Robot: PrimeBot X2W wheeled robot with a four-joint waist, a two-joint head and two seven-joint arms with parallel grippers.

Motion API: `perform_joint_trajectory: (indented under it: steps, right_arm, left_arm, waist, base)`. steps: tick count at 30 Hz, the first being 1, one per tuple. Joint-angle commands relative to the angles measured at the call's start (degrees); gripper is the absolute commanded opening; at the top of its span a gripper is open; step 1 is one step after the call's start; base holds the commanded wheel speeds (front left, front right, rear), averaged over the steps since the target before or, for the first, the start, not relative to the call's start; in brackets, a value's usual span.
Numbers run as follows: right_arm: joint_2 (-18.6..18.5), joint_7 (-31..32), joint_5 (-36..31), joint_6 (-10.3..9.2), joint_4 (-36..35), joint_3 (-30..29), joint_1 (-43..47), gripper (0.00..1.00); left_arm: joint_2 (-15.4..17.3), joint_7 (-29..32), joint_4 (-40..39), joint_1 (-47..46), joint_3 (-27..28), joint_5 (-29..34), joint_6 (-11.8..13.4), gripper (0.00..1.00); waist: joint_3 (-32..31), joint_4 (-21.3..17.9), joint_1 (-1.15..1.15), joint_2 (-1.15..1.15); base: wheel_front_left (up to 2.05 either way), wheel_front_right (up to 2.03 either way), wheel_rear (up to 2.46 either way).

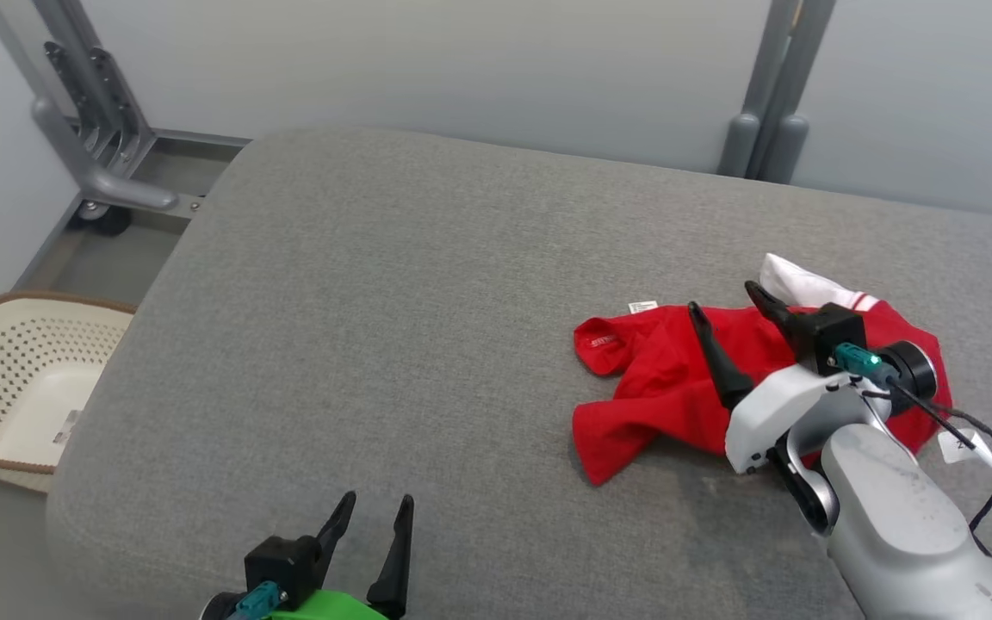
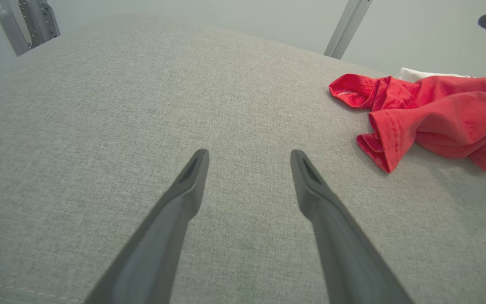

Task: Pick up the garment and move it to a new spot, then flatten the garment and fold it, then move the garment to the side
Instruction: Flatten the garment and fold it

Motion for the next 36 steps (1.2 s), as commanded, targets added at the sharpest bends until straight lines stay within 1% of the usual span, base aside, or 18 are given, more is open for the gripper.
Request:
perform_joint_trajectory:
  steps: [1,7,12,14,15,17,21,28,29,30,31,32,36]
  right_arm:
    - [-0.52,0.25,0.60,-0.08,1.29,0.42,-1.75,1.00]
    - [-1.78,3.43,1.10,-0.08,9.65,2.95,-8.24,1.00]
    - [-2.80,7.32,0.56,-0.08,16.20,6.09,-12.60,1.00]
    - [-3.20,8.67,0.48,-0.08,18.29,7.82,-13.76,1.00]
    - [-3.21,10.06,1.14,-0.08,20.01,9.82,-14.60,1.00]
    - [-3.59,11.17,1.76,-0.08,21.36,11.53,-15.62,1.00]
    - [-4.14,12.49,2.22,-0.08,23.76,13.85,-17.21,1.00]
    - [-5.40,15.81,0.39,-0.08,27.46,18.43,-21.61,1.00]
    - [-5.61,16.68,0.15,-0.08,28.14,19.09,-22.41,0.67]
    - [-5.66,17.30,0.15,-0.08,28.76,19.49,-23.04,0.37]
    - [-5.65,17.90,0.17,-0.08,29.33,19.68,-23.67,0.02]
    - [-5.69,18.51,-0.01,-0.08,29.90,19.98,-24.31,0.00]
    - [-5.49,19.13,0.04,-0.08,30.76,20.45,-25.80,0.00]
  left_arm:
    - [0.12,-0.02,-0.14,-0.58,-0.41,-0.17,-0.06,1.00]
    - [0.11,-0.02,-0.09,-0.69,-1.87,-0.91,0.26,1.00]
    - [0.10,-0.02,-0.36,-0.56,-2.35,-1.57,0.51,1.00]
    - [0.10,-0.02,-0.57,-0.49,-2.53,-1.99,0.62,1.00]
    - [0.10,-0.02,-0.70,-0.47,-2.75,-2.24,0.71,1.00]
    - [0.10,-0.02,-0.85,-0.56,-2.89,-2.70,0.91,1.00]
    - [0.10,-0.02,-1.23,-0.88,-3.51,-3.47,1.11,1.00]
    - [0.10,-0.02,-1.69,-1.94,-5.16,-5.17,1.72,1.00]
    - [0.11,-0.02,-1.76,-1.97,-5.11,-5.63,1.88,1.00]
    - [0.11,-0.02,-1.85,-2.11,-5.07,-5.86,2.08,1.00]
    - [0.11,-0.02,-2.01,-2.20,-4.97,-6.21,2.20,1.00]
    - [0.11,-0.02,-2.13,-2.16,-4.89,-6.34,2.30,1.00]
    - [0.11,-0.02,-2.44,-1.47,-4.41,-6.75,2.66,1.00]
  waist:
    - [1.21,4.12,0.00,0.00]
    - [3.76,9.80,0.00,0.00]
    - [5.41,12.86,0.00,0.00]
    - [5.77,13.48,0.00,0.00]
    - [6.06,13.79,0.00,0.00]
    - [6.37,13.90,0.00,0.00]
    - [7.16,13.99,0.00,0.00]
    - [9.40,14.57,0.00,0.00]
    - [9.74,14.67,0.00,0.00]
    - [10.00,14.76,0.00,0.00]
    - [10.14,14.81,0.00,0.00]
    - [10.26,14.86,0.00,0.00]
    - [10.43,14.91,0.00,0.00]
  base:
    - [0.00,0.00,0.00]
    - [0.00,0.00,0.00]
    - [0.00,0.00,0.00]
    - [0.00,0.00,0.00]
    - [0.00,0.00,0.00]
    - [0.00,0.00,0.00]
    - [0.00,0.00,0.00]
    - [0.00,0.00,0.00]
    - [0.00,0.00,0.00]
    - [0.00,0.00,0.00]
    - [0.00,0.00,0.00]
    - [0.00,0.00,0.00]
    - [0.00,0.00,0.00]
